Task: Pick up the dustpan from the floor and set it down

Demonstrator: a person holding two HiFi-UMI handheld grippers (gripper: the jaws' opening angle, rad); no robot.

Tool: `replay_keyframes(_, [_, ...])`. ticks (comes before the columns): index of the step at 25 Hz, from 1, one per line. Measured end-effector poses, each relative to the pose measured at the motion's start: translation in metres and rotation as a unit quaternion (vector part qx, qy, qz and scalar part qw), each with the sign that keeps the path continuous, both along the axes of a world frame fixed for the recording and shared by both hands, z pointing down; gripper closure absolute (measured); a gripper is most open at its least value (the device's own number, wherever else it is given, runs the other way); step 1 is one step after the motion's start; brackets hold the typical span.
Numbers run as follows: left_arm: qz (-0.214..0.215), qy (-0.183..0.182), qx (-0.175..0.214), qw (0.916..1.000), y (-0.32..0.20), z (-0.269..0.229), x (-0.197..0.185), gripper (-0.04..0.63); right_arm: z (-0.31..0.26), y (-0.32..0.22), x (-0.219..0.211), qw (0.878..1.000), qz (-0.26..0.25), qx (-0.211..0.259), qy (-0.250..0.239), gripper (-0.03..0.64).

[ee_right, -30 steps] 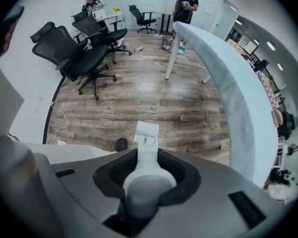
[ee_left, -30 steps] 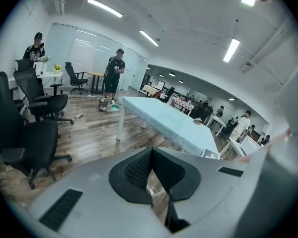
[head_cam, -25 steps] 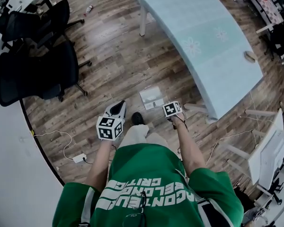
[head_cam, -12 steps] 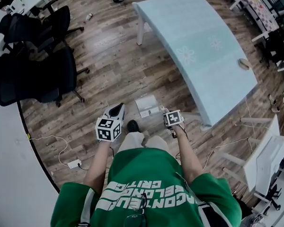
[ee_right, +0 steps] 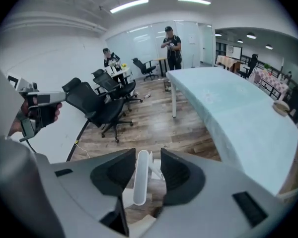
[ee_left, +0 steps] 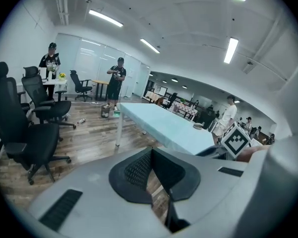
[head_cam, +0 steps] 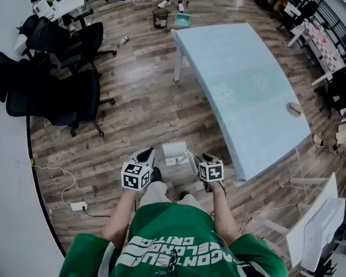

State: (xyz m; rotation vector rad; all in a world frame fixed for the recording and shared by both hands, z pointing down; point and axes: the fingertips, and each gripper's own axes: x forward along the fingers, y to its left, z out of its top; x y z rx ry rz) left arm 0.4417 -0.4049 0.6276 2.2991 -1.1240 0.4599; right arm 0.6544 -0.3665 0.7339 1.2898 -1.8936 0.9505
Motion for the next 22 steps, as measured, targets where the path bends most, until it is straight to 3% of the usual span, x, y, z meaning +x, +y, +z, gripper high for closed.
replay_keyframes(3, [-0.017,0.009,-0.005,0.9998,0.026,0.003,0.028,0.595,-0.021,0.005,0.011,0.999,-0.011,0.039,-0.013,0.462])
replay_keyframes(9, [-0.068,0.035,-0.002,0.997,0.058,-0.006,0.072,0.595,-0.057,0.014,0.04,0.994,-0.034,0.107,-0.011,0.577])
replay_keyframes(12, [-0.082,0.04,0.006,0.9958,0.072,-0.013,0.087,0.595,-0.068,0.024,0.055,0.993,-0.033,0.115,-0.023,0.608])
replay_keyframes(22, [-0.111,0.048,0.024,0.9923,0.113,-0.028,0.124,0.595,-0.1,0.054,0.085,0.985,-0.04,0.153,-0.066,0.609])
